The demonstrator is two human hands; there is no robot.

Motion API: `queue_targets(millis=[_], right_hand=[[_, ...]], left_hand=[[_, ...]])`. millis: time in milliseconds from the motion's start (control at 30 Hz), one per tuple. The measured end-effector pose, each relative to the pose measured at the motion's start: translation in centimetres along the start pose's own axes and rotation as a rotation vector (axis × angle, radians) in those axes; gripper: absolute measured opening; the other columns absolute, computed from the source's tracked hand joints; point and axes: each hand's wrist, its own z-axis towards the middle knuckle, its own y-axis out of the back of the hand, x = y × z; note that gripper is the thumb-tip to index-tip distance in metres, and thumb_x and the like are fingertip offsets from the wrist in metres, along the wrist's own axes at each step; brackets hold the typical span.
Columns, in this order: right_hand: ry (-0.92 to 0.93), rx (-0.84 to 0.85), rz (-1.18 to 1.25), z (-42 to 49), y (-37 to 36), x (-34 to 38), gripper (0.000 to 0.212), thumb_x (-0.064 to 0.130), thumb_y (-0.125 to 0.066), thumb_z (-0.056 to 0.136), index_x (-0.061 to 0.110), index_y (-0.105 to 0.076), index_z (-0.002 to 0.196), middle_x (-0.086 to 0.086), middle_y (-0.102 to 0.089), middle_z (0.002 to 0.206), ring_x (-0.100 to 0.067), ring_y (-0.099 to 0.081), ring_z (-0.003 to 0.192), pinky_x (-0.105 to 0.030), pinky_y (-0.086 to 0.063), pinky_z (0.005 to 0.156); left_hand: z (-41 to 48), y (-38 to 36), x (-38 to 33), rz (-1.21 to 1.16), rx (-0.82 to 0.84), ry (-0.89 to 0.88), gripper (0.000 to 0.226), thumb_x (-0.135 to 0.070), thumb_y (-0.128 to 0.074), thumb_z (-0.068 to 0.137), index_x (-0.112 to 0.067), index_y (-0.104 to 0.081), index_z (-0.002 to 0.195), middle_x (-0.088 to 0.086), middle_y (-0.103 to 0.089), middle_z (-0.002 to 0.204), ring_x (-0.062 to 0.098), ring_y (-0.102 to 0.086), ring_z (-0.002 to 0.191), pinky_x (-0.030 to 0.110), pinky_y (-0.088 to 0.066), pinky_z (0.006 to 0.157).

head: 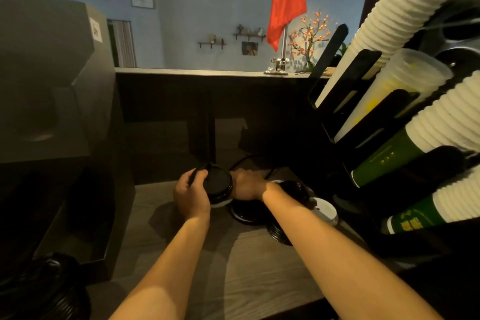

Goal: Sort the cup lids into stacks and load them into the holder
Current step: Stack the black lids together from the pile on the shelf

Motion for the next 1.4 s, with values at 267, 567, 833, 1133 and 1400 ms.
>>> queue_targets(millis=[267,567,833,1133,1400], right_hand=[[0.033,0.030,0.198,-5.1,-1.0,5.2,0.047,0.041,-0.059,0.096,0.027,-0.052,0.140,-0.007,-0.054,0.144,-0.031,-0.052,0.129,-0.043,-0.045,0.106],[-0.118,-0.592,0.364,-9.9,-0.7,1.5,0.035,0.036,-0.053,0.101,0.025,-0.055,0.135,0.002,-0.048,0.143,-0.023,-0.047,0.129,-0.041,-0.042,0.106],[-0.418,-0.451,0.324,-12.0,-4.0,-4.3,0.066,0.059,-0.046,0.098,0.023,-0.038,0.153,-0.003,-0.019,0.166,-0.032,-0.018,0.151,-0.051,-0.023,0.120],[-0.338,-0.610,0.499,-10.7,-5.1,1.3,0.033,0.030,-0.056,0.100,0.023,-0.059,0.132,-0.007,-0.057,0.138,-0.033,-0.051,0.126,-0.050,-0.041,0.107],[-0.189,-0.761,0.790,-14.4,-5.2,1.6,0.024,0.022,-0.046,0.104,0.020,-0.063,0.122,-0.001,-0.063,0.122,-0.022,-0.060,0.112,-0.038,-0.050,0.090]], left_hand=[[-2.5,5.5,-1.8,-0.010,-0.053,0.083,0.013,-0.017,-0.070,0.093,-0.019,-0.071,0.105,-0.003,-0.069,0.097,0.017,-0.063,0.096,0.030,-0.049,0.087],[-4.6,7.8,-2.6,0.126,0.120,-0.076,0.021,-0.016,-0.067,0.095,-0.009,-0.070,0.114,0.004,-0.073,0.095,0.016,-0.069,0.090,0.022,-0.051,0.072],[-4.3,7.3,-2.0,0.151,0.132,-0.118,0.021,-0.019,-0.064,0.098,-0.010,-0.070,0.116,0.002,-0.070,0.096,0.012,-0.065,0.091,0.020,-0.048,0.074],[-4.4,7.5,-2.1,0.188,0.150,-0.138,0.014,-0.019,-0.065,0.097,-0.016,-0.068,0.111,-0.002,-0.070,0.094,0.010,-0.066,0.089,0.020,-0.050,0.073],[-5.1,8.2,-2.3,0.205,0.156,-0.156,0.024,-0.023,-0.066,0.097,-0.011,-0.068,0.118,0.004,-0.072,0.105,0.016,-0.069,0.099,0.020,-0.052,0.077]])
